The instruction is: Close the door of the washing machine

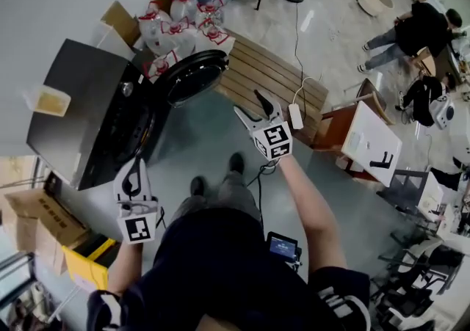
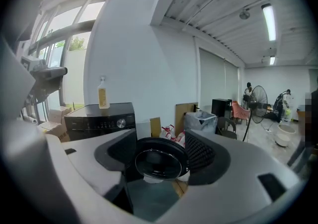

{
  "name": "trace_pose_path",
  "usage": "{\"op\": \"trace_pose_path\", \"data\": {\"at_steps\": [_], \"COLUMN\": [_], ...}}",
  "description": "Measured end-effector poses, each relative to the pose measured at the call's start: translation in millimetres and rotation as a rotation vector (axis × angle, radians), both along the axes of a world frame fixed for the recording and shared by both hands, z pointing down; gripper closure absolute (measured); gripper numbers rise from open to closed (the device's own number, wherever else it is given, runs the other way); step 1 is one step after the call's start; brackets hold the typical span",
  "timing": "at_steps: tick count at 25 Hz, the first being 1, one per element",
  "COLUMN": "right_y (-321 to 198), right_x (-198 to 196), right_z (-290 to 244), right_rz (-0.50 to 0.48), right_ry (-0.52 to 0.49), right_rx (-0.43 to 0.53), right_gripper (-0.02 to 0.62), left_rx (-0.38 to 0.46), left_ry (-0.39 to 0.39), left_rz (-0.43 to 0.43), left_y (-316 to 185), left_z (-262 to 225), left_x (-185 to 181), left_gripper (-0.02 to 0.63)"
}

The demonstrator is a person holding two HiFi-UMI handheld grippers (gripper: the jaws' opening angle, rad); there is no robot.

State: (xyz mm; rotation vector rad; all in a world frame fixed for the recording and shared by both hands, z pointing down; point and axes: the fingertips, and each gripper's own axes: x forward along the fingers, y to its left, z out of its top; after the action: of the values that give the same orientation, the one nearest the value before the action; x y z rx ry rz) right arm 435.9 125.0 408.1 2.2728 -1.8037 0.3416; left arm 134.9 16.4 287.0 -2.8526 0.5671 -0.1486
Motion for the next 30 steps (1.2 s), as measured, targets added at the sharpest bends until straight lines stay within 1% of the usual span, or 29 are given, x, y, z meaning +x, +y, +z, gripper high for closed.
{"op": "trace_pose_path", "data": {"at_steps": [6, 10, 15, 20, 22, 25, 28, 30], "right_y": [-21, -44, -77, -101, -110, -122, -133, -141], "right_x": [69, 94, 105, 104, 105, 109, 110, 118], "right_z": [27, 46, 68, 81, 83, 86, 96, 106], "right_rz": [-0.124, -0.192, -0.221, -0.201, -0.185, -0.163, -0.176, -0.190], "right_ry": [-0.023, -0.008, 0.021, 0.037, 0.037, 0.050, 0.070, 0.083], "right_rx": [-0.057, -0.083, -0.126, -0.163, -0.159, -0.156, -0.174, -0.199], "right_gripper": [0.279, 0.279, 0.282, 0.303, 0.316, 0.315, 0.315, 0.315], "left_rx": [-0.016, -0.016, -0.031, -0.058, -0.063, -0.067, -0.070, -0.069], "left_ry": [-0.006, -0.026, -0.036, -0.047, -0.047, -0.050, -0.063, -0.074], "left_rz": [-0.163, -0.223, -0.261, -0.273, -0.273, -0.276, -0.277, -0.278], "left_y": [6, 12, 1, -10, -14, -19, -26, -31], "left_z": [-5, -2, 10, 22, 24, 29, 38, 44], "left_x": [43, 51, 39, 19, 12, 3, -6, -7], "left_gripper": [0.583, 0.583, 0.583, 0.583, 0.583, 0.582, 0.583, 0.583]}}
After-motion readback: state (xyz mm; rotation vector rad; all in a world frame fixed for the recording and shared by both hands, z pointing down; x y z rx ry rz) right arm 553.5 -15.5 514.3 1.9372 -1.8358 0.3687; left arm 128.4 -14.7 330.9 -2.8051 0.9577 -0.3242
